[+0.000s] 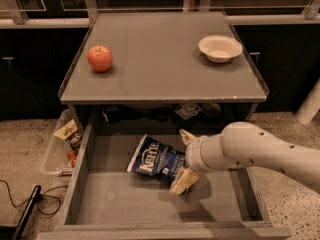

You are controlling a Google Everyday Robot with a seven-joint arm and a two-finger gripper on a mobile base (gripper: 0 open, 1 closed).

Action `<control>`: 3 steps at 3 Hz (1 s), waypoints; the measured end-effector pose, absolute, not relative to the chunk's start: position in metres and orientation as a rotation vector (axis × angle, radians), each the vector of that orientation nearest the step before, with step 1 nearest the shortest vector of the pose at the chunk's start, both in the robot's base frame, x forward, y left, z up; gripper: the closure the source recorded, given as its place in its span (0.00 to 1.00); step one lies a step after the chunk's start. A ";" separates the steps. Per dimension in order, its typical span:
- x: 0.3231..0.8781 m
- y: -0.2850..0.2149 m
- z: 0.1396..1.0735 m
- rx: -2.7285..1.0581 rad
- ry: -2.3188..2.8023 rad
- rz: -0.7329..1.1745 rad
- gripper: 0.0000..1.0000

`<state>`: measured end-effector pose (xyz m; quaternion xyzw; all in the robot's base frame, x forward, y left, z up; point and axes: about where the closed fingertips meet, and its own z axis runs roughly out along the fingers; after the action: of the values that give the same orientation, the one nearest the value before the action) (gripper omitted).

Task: Pick blue chip bag from top drawer and place on counter

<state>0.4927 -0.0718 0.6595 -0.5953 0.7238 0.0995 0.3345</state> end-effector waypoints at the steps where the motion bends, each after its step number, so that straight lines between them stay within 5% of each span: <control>1: 0.501 -0.085 0.630 -1.587 1.909 0.212 0.00; 2: 0.502 -0.086 0.630 -1.591 1.908 0.205 0.00; 3: 0.502 -0.086 0.630 -1.591 1.908 0.205 0.14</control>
Offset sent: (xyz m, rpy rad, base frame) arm 0.0066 -0.0101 -0.0230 -0.0406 -0.0003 -0.0003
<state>0.5020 -0.0861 0.6297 -0.6049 0.7256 0.0781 0.3186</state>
